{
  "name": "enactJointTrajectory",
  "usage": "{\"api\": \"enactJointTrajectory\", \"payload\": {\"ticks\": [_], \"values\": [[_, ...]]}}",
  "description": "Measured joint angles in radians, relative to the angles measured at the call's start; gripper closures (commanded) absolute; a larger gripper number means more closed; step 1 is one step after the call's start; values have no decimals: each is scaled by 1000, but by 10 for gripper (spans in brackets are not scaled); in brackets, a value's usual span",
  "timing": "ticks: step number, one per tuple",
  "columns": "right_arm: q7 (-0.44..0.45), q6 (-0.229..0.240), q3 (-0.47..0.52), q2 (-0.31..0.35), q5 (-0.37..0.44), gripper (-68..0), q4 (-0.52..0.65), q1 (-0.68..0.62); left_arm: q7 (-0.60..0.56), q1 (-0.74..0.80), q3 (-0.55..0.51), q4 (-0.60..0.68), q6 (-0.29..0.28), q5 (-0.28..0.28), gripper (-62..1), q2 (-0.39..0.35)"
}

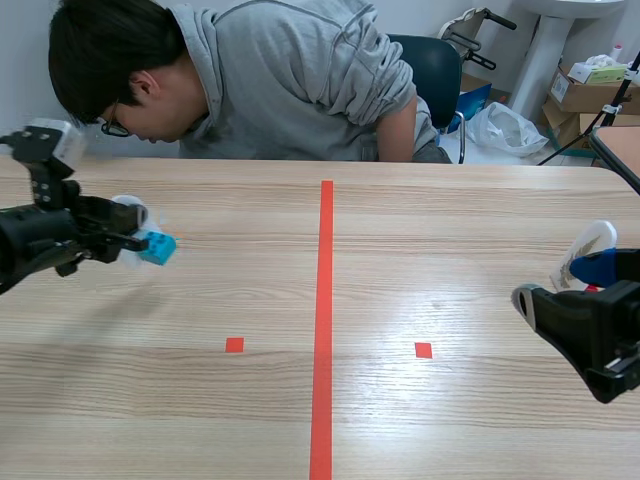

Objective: Do the leaf sorting experiment

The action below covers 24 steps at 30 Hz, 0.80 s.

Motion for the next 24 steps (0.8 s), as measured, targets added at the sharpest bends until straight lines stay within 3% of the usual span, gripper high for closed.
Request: {"api": "enactJointTrajectory", "payload": {"ticks": [3,12,24], "values": [[0,0,0,0,0,-411,0,0,1,19,-76,0,4,3,-40,-13],[0,0,0,0,0,-411,0,0,-45,30,-123,-93,211,4,-40,-50],[0,0,0,0,0,-411,0,0,-64,-122,-113,-323,255,117,-40,-58]]}}
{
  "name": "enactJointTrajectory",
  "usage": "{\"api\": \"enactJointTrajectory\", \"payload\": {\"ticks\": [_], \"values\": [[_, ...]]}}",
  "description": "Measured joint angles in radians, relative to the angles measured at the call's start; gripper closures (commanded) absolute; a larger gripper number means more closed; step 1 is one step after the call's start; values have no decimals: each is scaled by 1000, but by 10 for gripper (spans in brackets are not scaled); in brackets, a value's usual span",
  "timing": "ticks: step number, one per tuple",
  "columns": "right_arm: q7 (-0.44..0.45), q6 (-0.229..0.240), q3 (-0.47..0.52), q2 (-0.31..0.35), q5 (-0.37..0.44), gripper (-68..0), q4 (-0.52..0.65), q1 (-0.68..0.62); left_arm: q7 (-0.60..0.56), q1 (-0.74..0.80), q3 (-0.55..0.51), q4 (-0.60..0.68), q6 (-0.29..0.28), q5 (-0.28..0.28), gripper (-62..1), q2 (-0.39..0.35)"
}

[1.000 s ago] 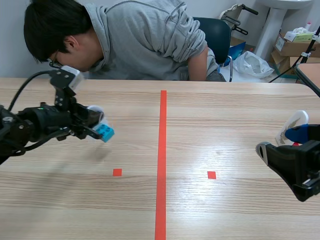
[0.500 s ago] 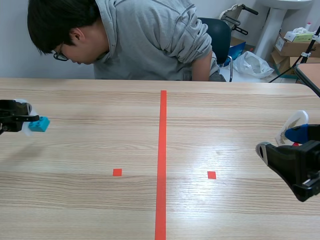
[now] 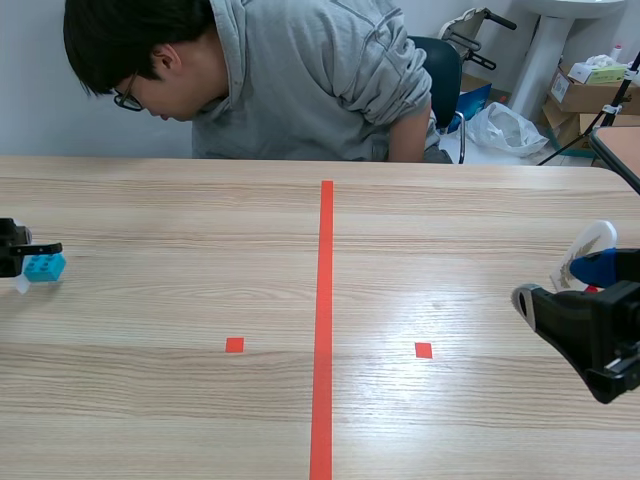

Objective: Do the leaf sorting experiment

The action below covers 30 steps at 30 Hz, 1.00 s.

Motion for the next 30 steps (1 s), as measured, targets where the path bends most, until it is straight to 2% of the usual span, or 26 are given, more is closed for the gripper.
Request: {"api": "enactJointTrajectory", "payload": {"ticks": [9,18,21,26,28,30], "values": [[0,0,0,0,0,-411,0,0,-11,-58,32,-120,11,48,-40,0],[0,0,0,0,0,-411,0,0,-43,-58,57,-130,10,47,-55,0],[0,0,0,0,0,-411,0,0,-48,-58,57,-130,10,48,-169,1],[0,0,0,0,0,-411,0,0,-52,-58,57,-130,10,48,-486,1],[0,0,0,0,0,-411,0,0,-52,-58,57,-130,10,48,-562,1],[0,0,0,0,0,-411,0,0,-52,-58,57,-130,10,48,-606,1]]}}
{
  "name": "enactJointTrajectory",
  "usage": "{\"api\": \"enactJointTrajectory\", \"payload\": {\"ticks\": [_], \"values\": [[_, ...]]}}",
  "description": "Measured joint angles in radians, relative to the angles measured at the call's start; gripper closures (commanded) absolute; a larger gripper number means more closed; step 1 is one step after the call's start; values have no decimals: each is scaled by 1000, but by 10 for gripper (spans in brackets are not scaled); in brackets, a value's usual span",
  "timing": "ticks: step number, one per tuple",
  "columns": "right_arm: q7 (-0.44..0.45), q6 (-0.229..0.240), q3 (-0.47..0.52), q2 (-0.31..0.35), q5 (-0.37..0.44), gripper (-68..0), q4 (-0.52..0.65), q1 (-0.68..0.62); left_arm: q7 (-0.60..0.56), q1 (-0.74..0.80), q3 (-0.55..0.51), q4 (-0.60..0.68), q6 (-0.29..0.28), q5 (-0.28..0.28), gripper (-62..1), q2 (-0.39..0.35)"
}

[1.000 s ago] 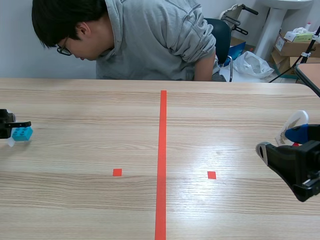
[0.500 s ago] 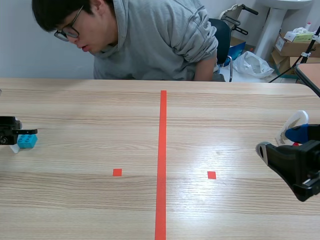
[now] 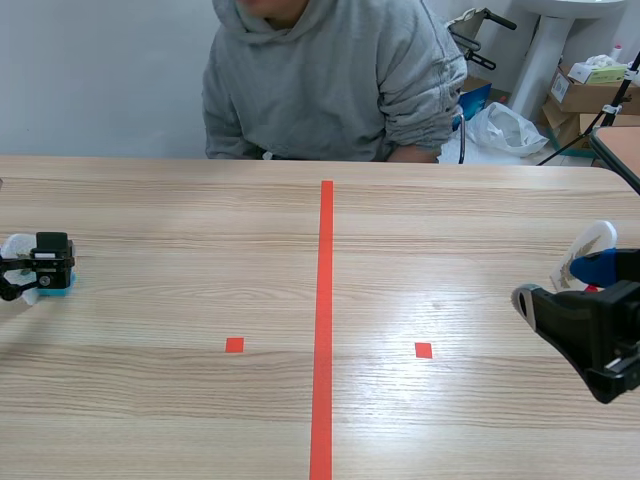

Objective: Do the leaf sorting experiment

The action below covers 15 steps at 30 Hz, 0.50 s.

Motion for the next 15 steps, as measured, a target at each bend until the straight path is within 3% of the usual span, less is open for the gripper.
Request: {"api": "enactJointTrajectory", "payload": {"ticks": [8,15], "values": [[0,0,0,0,0,-411,0,0,73,14,0,39,-11,0,-623,-1],[0,0,0,0,0,-411,0,0,118,133,0,306,-100,-21,-623,-8]]}}
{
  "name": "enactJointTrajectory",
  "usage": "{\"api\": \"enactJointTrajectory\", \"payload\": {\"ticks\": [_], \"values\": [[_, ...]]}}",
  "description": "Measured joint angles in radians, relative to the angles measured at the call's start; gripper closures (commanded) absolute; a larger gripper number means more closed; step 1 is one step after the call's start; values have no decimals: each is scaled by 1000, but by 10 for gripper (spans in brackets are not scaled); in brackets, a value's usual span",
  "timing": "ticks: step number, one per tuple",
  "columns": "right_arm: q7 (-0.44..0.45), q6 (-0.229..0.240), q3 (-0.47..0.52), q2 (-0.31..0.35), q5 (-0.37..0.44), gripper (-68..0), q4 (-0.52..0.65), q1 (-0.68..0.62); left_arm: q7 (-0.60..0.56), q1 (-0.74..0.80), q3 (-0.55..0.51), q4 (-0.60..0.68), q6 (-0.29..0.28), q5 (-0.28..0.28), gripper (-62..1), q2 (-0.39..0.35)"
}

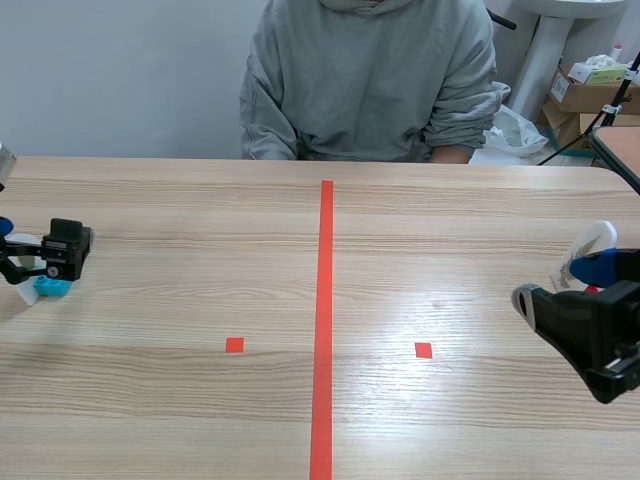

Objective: Do the leaf sorting experiment

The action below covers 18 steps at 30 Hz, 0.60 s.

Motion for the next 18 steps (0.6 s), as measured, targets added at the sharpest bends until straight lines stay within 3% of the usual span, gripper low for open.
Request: {"api": "enactJointTrajectory", "payload": {"ticks": [11,15,18], "values": [[0,0,0,0,0,-411,0,0,81,286,0,419,-231,-96,-623,-44],[0,0,0,0,0,-411,0,0,82,397,-1,570,-270,-141,-623,-77],[0,0,0,0,0,-411,0,0,111,472,-3,667,-281,-140,-623,-78]]}}
